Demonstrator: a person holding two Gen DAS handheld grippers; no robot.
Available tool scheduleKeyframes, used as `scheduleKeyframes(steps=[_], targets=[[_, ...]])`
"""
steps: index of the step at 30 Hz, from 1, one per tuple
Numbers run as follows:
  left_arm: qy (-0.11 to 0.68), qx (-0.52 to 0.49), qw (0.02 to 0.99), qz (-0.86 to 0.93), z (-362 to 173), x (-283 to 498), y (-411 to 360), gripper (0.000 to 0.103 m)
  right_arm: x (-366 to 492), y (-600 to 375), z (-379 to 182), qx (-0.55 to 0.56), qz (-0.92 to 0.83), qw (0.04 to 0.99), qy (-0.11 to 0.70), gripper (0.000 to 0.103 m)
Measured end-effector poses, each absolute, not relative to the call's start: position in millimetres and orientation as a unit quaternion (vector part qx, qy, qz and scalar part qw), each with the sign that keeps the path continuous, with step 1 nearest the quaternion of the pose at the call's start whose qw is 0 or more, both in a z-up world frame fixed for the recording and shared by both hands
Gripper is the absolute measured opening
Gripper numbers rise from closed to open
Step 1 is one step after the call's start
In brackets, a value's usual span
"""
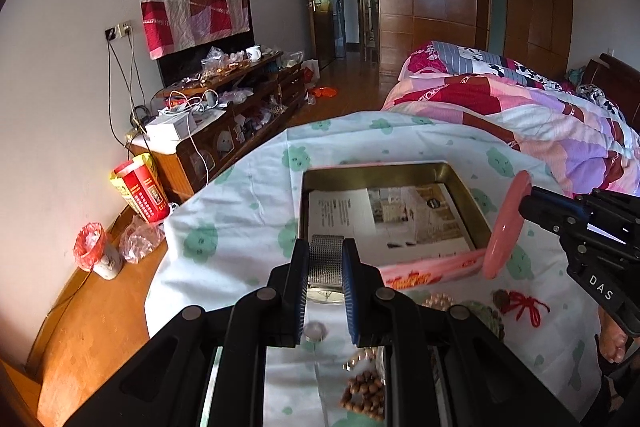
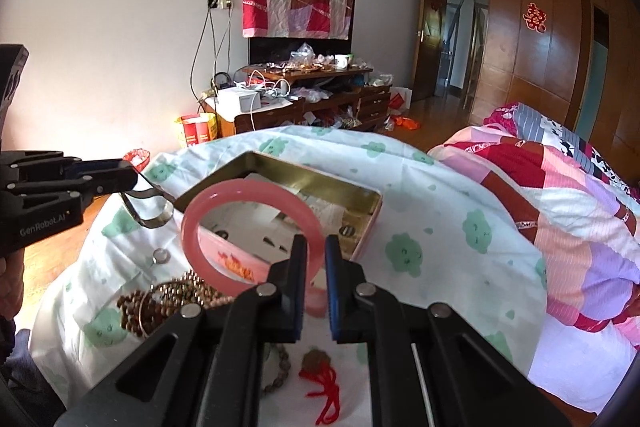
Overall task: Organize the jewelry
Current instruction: 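Carry the watch and pink bangle over the tin and open both tools inside it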
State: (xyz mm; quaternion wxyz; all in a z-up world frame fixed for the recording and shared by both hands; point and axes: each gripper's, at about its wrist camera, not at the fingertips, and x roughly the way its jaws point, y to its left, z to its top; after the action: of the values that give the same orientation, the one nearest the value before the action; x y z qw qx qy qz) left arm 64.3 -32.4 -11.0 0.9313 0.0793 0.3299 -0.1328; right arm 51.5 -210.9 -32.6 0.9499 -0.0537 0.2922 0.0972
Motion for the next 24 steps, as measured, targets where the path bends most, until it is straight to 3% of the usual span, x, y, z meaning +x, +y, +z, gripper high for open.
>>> scheduleKeyframes(steps=[24], targets=[[0.359, 0.106, 0.921, -0.105, -25.1, 154.5, -66.2, 0.016, 139.9, -214.4, -40.4, -0.068, 0.051, 0.940, 0.329, 0.011]])
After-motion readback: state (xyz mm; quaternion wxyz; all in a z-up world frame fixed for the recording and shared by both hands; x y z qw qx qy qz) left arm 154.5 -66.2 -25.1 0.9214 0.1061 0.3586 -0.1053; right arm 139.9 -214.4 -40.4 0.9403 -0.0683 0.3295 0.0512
